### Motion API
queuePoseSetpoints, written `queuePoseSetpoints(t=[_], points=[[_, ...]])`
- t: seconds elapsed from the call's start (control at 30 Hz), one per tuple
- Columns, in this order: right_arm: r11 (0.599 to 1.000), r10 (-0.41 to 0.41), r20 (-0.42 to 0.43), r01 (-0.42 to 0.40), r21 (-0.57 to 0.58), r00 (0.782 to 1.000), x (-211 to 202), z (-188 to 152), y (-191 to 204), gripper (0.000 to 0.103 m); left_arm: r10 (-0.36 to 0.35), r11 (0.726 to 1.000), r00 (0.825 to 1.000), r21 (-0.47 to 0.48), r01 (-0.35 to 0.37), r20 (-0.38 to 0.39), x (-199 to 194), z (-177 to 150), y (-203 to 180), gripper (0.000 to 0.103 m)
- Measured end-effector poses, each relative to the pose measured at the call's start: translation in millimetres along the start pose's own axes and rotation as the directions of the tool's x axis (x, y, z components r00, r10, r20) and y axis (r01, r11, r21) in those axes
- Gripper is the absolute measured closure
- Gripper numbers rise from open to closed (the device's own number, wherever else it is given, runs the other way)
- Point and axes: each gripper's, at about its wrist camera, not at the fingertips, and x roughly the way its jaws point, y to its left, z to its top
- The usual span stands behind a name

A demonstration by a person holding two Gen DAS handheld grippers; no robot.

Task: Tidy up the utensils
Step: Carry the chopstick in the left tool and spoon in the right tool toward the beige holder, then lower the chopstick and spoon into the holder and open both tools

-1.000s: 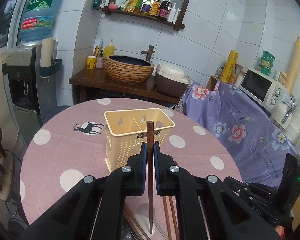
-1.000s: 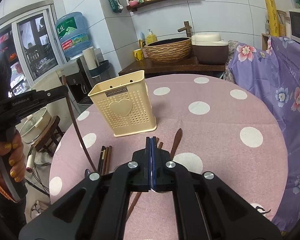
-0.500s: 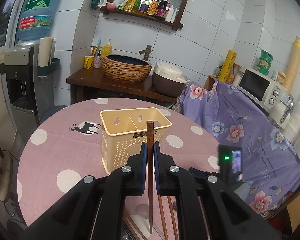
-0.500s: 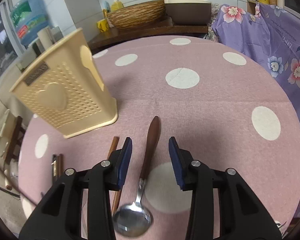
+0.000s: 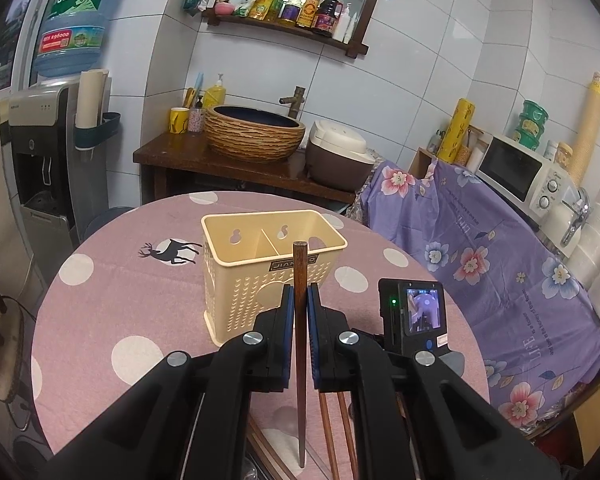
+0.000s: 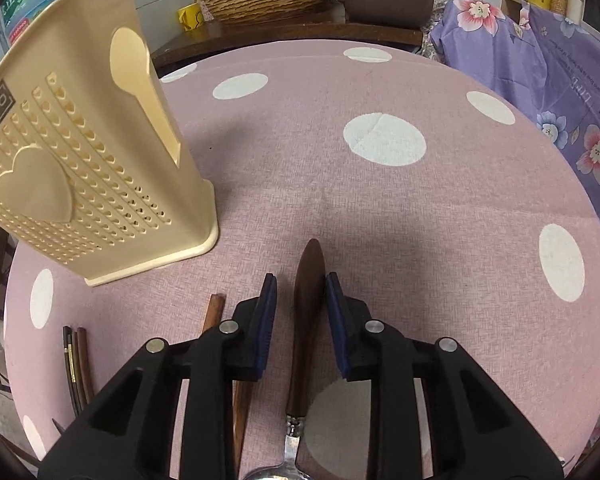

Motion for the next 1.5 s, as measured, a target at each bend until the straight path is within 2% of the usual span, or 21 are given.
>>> queuePoseSetpoints(t=[0.03, 0.07, 0.13, 0.2, 0.33, 0.5, 0.63, 0.93, 1.13, 1.27, 1.4, 1.5], points=[[1.0, -0.01, 0.002, 0.01, -0.01, 1.0, 0, 0, 1, 0.085, 0.0, 1.0, 1.0, -0.001, 0.0, 0.0, 0, 0, 0, 0.095], [0.999, -0.027, 0.004, 0.027, -0.016, 1.0, 1, 0, 2, 0.086, -0.002, 1.0, 1.0, -0.002, 0.002, -0.001, 0, 0, 0, 0.095], [1.0, -0.016, 0.008, 0.016, -0.016, 1.0, -1, -1, 1, 0.086, -0.002, 1.0, 1.0, -0.002, 0.002, 0.001, 0, 0, 0, 0.095], [1.0, 0.03, 0.018, -0.03, -0.001, 0.999, -5, -3, -3, 0.087, -0.003, 1.0, 1.0, -0.002, 0.003, 0.002, 0, -1, -1, 0.095], [0.998, 0.069, 0.104, -0.068, -0.012, 0.992, -37, -8, -8, 0.087, -0.004, 1.0, 1.0, 0.0, 0.004, 0.009, -2, -1, -2, 0.095], [0.989, 0.145, 0.25, -0.135, -0.057, 0.957, -112, -29, -21, 0.087, -0.003, 1.0, 0.999, -0.008, 0.004, 0.042, -14, 0, 2, 0.095], [0.985, 0.167, 0.318, -0.148, -0.083, 0.933, -154, -51, -31, 0.087, 0.007, 1.0, 0.998, -0.003, -0.006, 0.066, -23, -1, 2, 0.095], [0.984, 0.175, 0.369, -0.151, -0.094, 0.913, -185, -56, -35, 0.087, 0.005, 1.0, 0.998, -0.014, -0.004, 0.063, -23, -3, -1, 0.095], [0.983, 0.177, 0.404, -0.137, -0.125, 0.897, -197, -41, -28, 0.087, 0.005, 1.0, 0.996, -0.003, -0.005, 0.09, -30, 9, -5, 0.095], [0.977, 0.201, 0.415, -0.148, -0.155, 0.887, -214, -15, -14, 0.087, 0.004, 1.0, 0.993, 0.009, -0.005, 0.118, -37, 34, -9, 0.095], [0.965, 0.247, 0.438, -0.178, -0.194, 0.864, -247, 25, 6, 0.087, 0.007, 1.0, 0.987, -0.004, -0.007, 0.162, -48, 73, -7, 0.095], [0.958, 0.276, 0.478, -0.195, -0.212, 0.834, -272, 61, 26, 0.087, 0.046, 0.999, 0.973, -0.016, -0.043, 0.224, -57, 110, -4, 0.095]])
